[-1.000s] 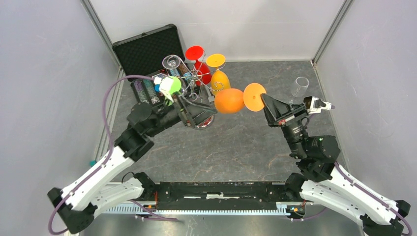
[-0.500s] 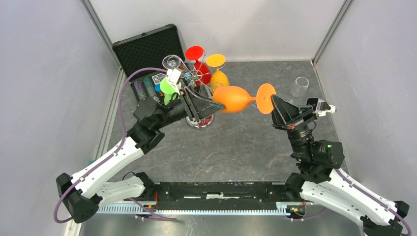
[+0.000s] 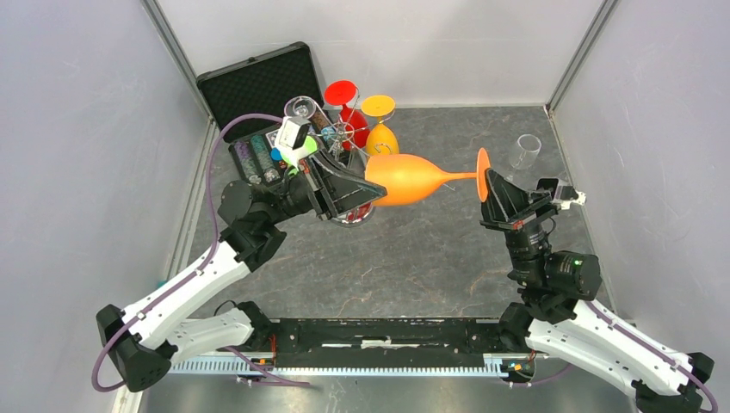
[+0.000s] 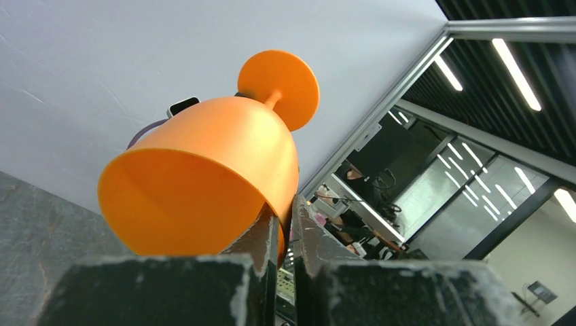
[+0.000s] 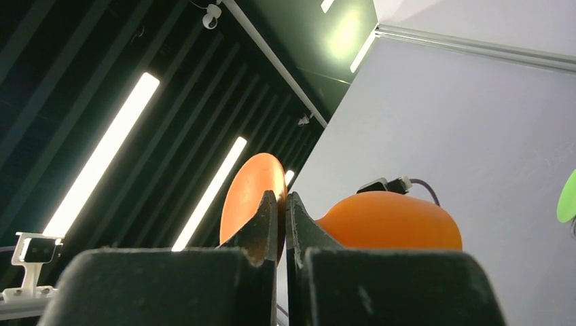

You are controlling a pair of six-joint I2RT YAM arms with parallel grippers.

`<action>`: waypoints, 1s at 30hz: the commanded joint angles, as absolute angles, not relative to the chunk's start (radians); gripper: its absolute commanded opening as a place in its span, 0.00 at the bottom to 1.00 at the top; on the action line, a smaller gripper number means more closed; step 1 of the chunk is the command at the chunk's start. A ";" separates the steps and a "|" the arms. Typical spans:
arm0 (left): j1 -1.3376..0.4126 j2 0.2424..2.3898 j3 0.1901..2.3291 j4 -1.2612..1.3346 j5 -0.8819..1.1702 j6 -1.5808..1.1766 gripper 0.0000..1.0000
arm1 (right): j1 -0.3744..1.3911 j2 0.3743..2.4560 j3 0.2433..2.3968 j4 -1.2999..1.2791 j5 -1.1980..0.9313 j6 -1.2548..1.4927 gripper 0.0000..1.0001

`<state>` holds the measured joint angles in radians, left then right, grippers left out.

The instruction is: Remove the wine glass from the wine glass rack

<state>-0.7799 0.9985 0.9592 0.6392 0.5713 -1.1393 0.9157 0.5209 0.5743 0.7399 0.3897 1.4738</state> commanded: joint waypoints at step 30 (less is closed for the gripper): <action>-0.971 1.733 2.180 -0.725 0.004 -0.220 0.02 | 0.914 0.454 0.737 -0.553 1.137 0.763 0.64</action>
